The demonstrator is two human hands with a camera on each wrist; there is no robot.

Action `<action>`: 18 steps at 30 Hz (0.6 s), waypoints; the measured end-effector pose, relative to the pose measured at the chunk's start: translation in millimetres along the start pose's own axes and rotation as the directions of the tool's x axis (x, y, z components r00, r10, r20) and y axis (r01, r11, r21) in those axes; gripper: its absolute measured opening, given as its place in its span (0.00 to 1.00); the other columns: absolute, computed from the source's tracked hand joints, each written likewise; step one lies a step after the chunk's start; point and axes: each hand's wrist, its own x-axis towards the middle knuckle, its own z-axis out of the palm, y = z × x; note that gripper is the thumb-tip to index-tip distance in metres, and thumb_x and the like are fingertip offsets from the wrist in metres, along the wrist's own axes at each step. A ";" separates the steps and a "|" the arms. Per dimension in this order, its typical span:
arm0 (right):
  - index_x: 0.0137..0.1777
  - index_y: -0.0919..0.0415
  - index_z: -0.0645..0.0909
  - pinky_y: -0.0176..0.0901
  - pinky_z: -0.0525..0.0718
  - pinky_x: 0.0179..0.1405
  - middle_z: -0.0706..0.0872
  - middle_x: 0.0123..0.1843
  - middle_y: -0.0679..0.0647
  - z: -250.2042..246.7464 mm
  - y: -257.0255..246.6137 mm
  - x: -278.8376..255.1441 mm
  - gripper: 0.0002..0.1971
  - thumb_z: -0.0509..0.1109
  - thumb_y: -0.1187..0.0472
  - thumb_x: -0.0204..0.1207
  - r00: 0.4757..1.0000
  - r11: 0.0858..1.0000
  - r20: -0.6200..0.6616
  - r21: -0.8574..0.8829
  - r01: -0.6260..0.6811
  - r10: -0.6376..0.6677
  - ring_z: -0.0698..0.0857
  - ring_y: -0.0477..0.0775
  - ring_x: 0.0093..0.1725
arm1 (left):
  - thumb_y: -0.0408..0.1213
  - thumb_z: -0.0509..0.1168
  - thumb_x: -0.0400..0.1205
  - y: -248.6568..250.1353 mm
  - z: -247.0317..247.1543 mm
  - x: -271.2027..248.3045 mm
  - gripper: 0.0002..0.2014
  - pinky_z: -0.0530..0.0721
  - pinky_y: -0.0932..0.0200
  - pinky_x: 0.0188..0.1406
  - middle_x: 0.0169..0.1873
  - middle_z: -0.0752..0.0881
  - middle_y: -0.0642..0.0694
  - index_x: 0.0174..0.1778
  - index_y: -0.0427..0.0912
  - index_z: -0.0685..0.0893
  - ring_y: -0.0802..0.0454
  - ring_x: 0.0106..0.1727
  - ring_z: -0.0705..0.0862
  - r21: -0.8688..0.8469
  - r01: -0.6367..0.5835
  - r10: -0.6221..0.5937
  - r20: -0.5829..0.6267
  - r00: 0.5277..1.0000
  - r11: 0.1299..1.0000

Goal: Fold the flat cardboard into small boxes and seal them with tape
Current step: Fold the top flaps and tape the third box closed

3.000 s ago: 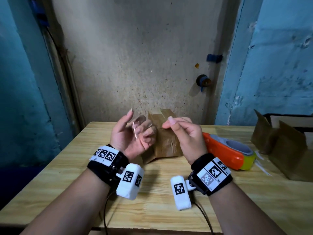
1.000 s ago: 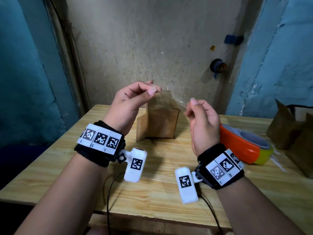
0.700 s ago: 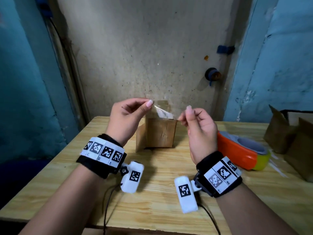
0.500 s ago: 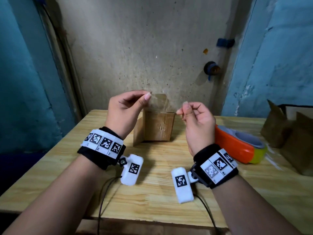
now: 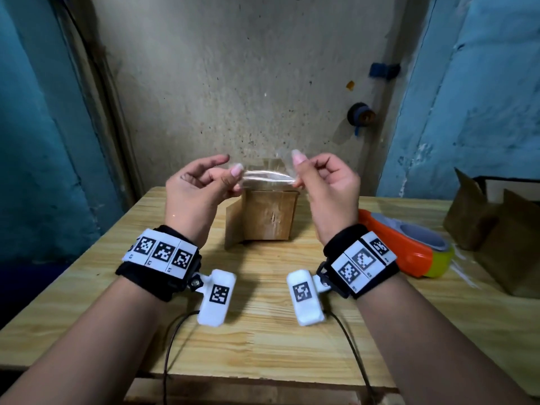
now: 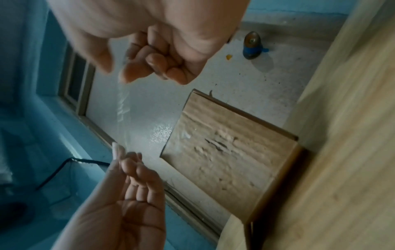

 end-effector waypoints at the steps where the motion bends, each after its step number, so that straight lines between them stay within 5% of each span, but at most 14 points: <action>1: 0.42 0.66 0.84 0.45 0.88 0.42 0.87 0.32 0.58 1.1 -1.7 0.3 0.10 0.81 0.62 0.79 1.000 1.000 0.017 0.010 0.008 -0.008 0.86 0.48 0.32 | 0.31 0.79 0.73 -1.8 -2.2 0.4 0.23 0.90 0.52 0.43 0.31 0.90 0.45 0.62 0.29 0.83 0.51 0.31 0.87 -0.013 -0.005 0.005 -0.016 1.000 1.000; 4: 0.43 0.70 0.86 0.44 0.90 0.43 0.89 0.35 0.63 -6.7 3.8 -1.3 0.09 0.84 0.67 0.75 1.000 0.998 0.015 0.057 -0.012 0.011 0.89 0.50 0.33 | 0.28 0.78 0.75 -6.9 -2.6 -1.2 0.23 0.90 0.53 0.44 0.31 0.89 0.46 0.65 0.31 0.83 0.51 0.32 0.87 -0.015 -0.018 0.018 -0.009 1.000 1.000; 11: 0.46 0.63 0.87 0.44 0.91 0.51 0.93 0.34 0.56 -18.8 10.5 -7.9 0.08 0.83 0.69 0.74 0.999 0.995 -0.043 0.093 -0.022 0.026 0.91 0.51 0.37 | 0.28 0.79 0.73 -3.0 8.5 8.4 0.24 0.86 0.59 0.36 0.29 0.89 0.45 0.66 0.30 0.84 0.51 0.30 0.87 -0.003 -0.032 0.032 0.054 0.998 0.999; 15: 0.78 0.61 0.78 0.50 0.88 0.69 0.94 0.39 0.58 -18.8 9.8 -8.5 0.36 0.85 0.58 0.70 0.996 0.989 -0.023 0.117 -0.088 0.091 0.93 0.52 0.47 | 0.29 0.80 0.71 1.8 9.7 17.9 0.28 0.83 0.60 0.30 0.27 0.89 0.46 0.67 0.29 0.82 0.51 0.27 0.85 -0.015 -0.071 0.072 0.077 0.994 0.997; 18: 0.75 0.62 0.82 0.51 0.88 0.67 0.95 0.40 0.57 -19.6 7.8 -9.5 0.36 0.85 0.53 0.67 0.995 0.993 0.016 0.063 -0.101 0.100 0.93 0.51 0.48 | 0.29 0.79 0.69 0.1 5.2 11.0 0.31 0.81 0.62 0.26 0.26 0.88 0.48 0.69 0.28 0.80 0.54 0.24 0.84 -0.027 -0.076 0.077 0.077 0.994 0.997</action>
